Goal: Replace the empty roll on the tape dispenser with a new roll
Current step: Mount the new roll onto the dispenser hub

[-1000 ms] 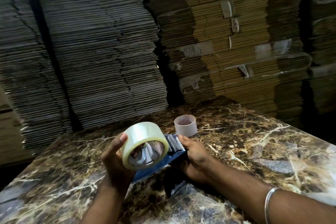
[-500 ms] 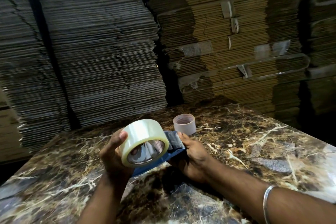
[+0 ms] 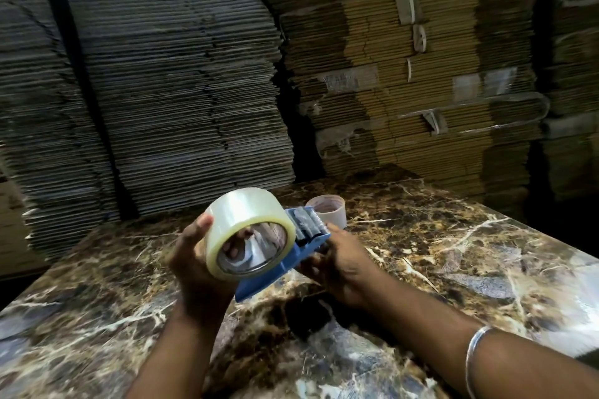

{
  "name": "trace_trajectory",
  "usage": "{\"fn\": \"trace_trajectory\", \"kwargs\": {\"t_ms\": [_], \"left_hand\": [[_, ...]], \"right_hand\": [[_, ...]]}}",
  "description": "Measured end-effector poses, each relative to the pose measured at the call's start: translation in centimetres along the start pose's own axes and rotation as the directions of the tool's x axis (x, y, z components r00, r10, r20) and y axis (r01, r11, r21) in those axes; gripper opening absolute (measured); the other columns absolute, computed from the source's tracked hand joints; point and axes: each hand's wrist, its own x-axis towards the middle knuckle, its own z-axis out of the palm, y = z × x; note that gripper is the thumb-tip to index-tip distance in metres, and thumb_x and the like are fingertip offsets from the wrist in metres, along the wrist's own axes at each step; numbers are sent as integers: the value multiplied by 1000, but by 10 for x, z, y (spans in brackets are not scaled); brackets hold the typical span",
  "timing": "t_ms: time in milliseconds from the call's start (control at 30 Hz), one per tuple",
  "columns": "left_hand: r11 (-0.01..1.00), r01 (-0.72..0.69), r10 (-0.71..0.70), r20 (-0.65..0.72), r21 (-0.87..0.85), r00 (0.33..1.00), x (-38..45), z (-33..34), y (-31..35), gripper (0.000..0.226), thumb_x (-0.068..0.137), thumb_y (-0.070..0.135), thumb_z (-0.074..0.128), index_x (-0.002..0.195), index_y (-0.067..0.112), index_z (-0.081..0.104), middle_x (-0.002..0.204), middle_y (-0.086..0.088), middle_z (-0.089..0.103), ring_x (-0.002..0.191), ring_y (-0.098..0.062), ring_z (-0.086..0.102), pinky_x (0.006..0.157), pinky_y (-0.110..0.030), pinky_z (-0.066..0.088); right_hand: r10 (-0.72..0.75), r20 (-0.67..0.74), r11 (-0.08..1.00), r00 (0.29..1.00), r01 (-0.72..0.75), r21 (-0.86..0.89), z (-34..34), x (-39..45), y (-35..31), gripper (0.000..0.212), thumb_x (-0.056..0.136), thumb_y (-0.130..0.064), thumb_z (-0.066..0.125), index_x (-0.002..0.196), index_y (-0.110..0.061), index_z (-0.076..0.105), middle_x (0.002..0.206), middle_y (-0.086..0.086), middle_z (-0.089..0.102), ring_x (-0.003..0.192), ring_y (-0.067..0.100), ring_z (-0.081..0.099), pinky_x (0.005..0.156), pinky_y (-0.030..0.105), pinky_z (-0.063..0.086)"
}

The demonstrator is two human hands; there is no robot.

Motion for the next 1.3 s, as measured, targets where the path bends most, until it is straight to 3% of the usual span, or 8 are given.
{"fn": "trace_trajectory", "kwargs": {"t_ms": [67, 167, 333, 500, 633, 800, 1167, 1300], "left_hand": [[994, -84, 90, 102, -65, 991, 0, 4, 2, 27, 68, 38, 69, 56, 14, 75, 50, 1, 68, 49, -13, 66, 50, -19, 54], [986, -120, 133, 114, -115, 985, 5, 2, 1, 50, 46, 40, 80, 82, 7, 73, 67, -9, 72, 67, -27, 65, 71, -31, 51], [994, -74, 80, 63, -86, 995, 5, -2, 1, 32, 77, 27, 54, 93, 5, 71, 77, -12, 73, 75, -30, 68, 73, -34, 55], [996, -59, 57, -32, -60, 998, 0, 5, 1, 37, 84, 21, 45, 68, 9, 76, 61, -8, 72, 56, -23, 69, 56, -26, 56], [999, -8, 7, -19, -53, 1000, -2, 6, -1, 45, 91, 16, 38, 65, 7, 74, 55, -7, 70, 47, -20, 67, 45, -21, 53], [999, 13, -14, -11, -53, 1000, -4, 6, 1, 31, 88, 19, 41, 87, 3, 68, 65, -10, 73, 58, -25, 70, 54, -28, 58], [999, 25, -25, -7, -31, 1000, -4, 8, -2, 39, 84, 19, 44, 67, 5, 77, 62, -11, 72, 56, -26, 68, 54, -26, 56], [999, 41, -41, 9, -34, 999, -5, 10, -2, 44, 87, 18, 41, 64, 7, 77, 60, -9, 71, 55, -24, 69, 54, -26, 57]], "right_hand": [[-142, -103, 973, 985, 120, -196, -5, 2, -6, 28, 101, -30, 49, 102, -7, 65, 80, 7, 71, 69, 22, 64, 61, 33, 52], [-323, -127, 854, 938, 231, -465, -12, 1, -13, 25, 97, -26, 58, 87, -6, 68, 80, 13, 70, 69, 22, 62, 64, 44, 52], [-324, -90, 508, 942, 93, -856, -27, 12, -5, 19, 71, -45, 70, 75, -26, 72, 78, -2, 73, 82, 25, 70, 81, 54, 56], [-252, -95, 365, 963, 4, -931, -42, 31, 0, 9, 69, -40, 67, 74, -47, 71, 73, -10, 73, 91, 21, 67, 95, 59, 46], [-270, -95, 247, 958, -26, -969, -43, 31, 1, 7, 75, -34, 69, 72, -29, 72, 73, -10, 71, 95, 20, 63, 108, 61, 28], [-365, -5, -72, 931, -33, -997, -42, 33, 0, 12, 83, -36, 66, 79, -24, 67, 97, -6, 61, 103, 18, 50, 83, 39, 33], [-412, 51, -135, 910, -6, -991, -41, 32, -8, 16, 71, -37, 76, 77, -23, 71, 92, -6, 58, 86, 14, 60, 77, 39, 57], [-430, -20, -72, 903, -57, -996, -48, 34, -16, 74, 54, -58, 81, 115, -28, 50, 110, -5, 58, 101, 18, 59, 82, 42, 55]]}}
